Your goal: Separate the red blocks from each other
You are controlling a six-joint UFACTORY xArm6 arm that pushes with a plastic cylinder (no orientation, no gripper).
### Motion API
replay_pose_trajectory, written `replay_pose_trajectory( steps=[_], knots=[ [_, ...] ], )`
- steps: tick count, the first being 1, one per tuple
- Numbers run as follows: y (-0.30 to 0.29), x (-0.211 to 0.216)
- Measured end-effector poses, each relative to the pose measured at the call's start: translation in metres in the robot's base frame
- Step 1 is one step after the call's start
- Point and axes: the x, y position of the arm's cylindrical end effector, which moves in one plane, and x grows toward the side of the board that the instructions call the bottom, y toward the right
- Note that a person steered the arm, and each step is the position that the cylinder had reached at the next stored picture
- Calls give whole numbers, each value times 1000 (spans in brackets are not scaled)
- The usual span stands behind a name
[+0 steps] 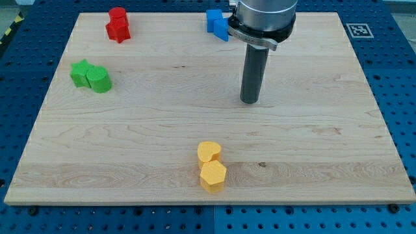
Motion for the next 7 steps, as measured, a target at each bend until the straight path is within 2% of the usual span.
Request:
replay_pose_trajectory(
  steps=[1, 2, 4, 5, 7],
  knots=[
    [-1, -2],
    [-28, -24],
    [-110, -82],
    [-127, -116],
    [-127, -130]
  ],
)
